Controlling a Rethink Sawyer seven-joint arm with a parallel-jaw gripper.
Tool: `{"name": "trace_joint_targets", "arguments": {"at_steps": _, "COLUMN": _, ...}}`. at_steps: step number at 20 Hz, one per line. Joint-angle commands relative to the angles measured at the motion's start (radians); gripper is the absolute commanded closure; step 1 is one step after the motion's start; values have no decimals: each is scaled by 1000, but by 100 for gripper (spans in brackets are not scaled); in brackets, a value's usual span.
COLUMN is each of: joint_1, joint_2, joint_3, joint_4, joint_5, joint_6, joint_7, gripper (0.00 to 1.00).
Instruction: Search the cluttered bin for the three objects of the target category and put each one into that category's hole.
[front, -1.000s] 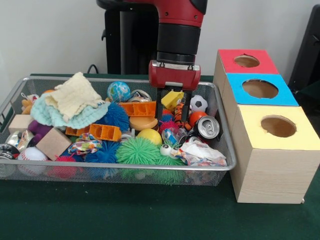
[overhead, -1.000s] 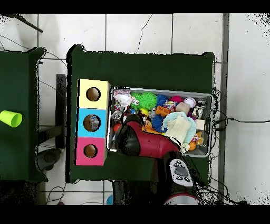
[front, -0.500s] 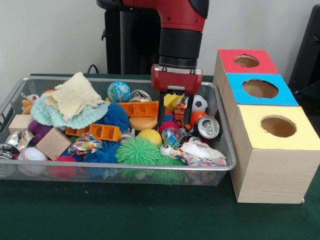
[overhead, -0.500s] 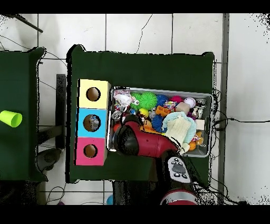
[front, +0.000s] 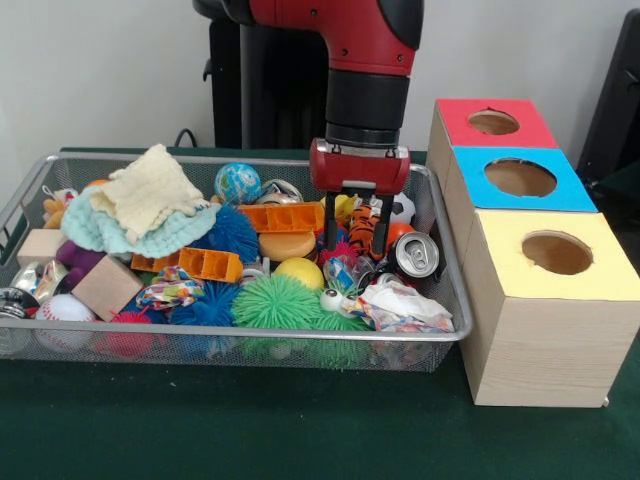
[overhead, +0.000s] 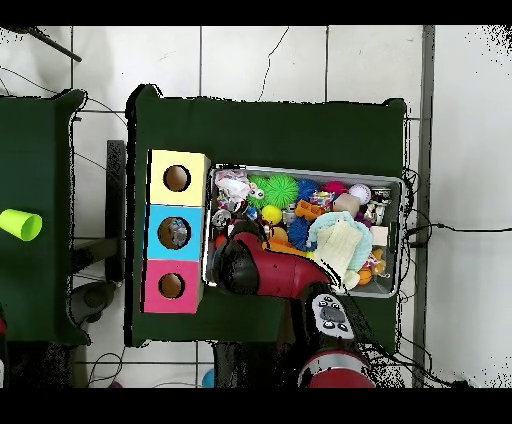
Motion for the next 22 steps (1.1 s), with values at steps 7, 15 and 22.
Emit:
{"name": "trace_joint_targets", "arguments": {"at_steps": 7, "joint_1": -30, "joint_2": 32, "joint_3": 72, "joint_4": -79, "joint_5": -11, "joint_6": 38, "joint_7": 132, "gripper": 0}}
{"name": "trace_joint_targets", "arguments": {"at_steps": 15, "joint_1": -39, "joint_2": 37, "joint_3": 74, "joint_4": -83, "joint_5": -23, "joint_6": 34, "joint_7": 122, "gripper": 0}}
{"name": "trace_joint_targets", "arguments": {"at_steps": 22, "joint_1": -41, "joint_2": 48, "joint_3": 69, "joint_4": -89, "joint_5": -28, "joint_6": 22, "joint_7": 119, "gripper": 0}}
